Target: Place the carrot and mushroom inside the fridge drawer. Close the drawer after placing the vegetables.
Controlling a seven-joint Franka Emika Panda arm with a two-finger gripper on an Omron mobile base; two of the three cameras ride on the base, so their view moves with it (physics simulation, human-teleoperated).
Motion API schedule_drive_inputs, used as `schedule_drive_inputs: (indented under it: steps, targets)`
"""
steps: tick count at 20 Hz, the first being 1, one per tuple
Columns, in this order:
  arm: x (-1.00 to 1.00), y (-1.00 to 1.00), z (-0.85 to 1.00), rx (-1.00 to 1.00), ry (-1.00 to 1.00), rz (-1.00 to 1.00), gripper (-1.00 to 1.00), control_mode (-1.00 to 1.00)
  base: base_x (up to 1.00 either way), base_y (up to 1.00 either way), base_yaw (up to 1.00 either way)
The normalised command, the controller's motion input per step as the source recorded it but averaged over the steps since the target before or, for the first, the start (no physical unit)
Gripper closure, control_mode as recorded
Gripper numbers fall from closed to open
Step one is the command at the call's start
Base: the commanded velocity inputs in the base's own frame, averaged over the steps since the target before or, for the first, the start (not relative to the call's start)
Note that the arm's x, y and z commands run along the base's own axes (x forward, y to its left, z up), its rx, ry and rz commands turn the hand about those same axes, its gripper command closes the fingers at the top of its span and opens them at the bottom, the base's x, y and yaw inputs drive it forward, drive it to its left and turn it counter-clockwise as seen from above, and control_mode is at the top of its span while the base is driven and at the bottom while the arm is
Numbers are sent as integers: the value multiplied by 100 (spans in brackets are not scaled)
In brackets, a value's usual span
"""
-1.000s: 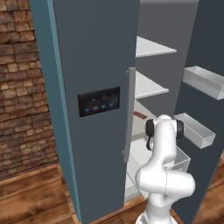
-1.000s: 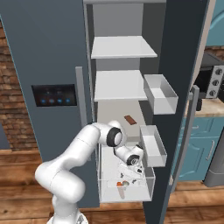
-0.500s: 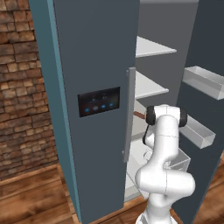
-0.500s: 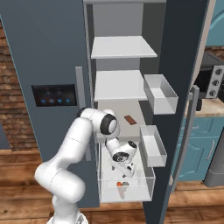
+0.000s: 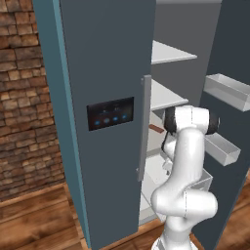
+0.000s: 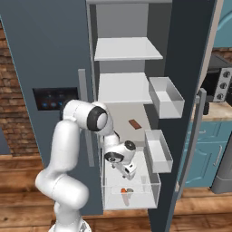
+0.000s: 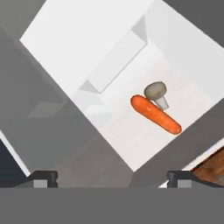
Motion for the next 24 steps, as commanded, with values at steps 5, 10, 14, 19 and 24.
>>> schedule_drive_inputs:
  steps: [5,10,14,19,24]
  targets:
    - [-90,-32,60,0,-4,-17,-100,-100,0,0,0]
    - [-96,-40,51,0,-2,-16,-100,-100,0,0,0]
    - [-67,-73,-12,0,0,-3,-100,-100,0,0,0]
    - [-33,-62,-58,0,0,0,-100,-100,0,0,0]
    - [-2,-16,-93,0,0,0,-100,-100,0,0,0]
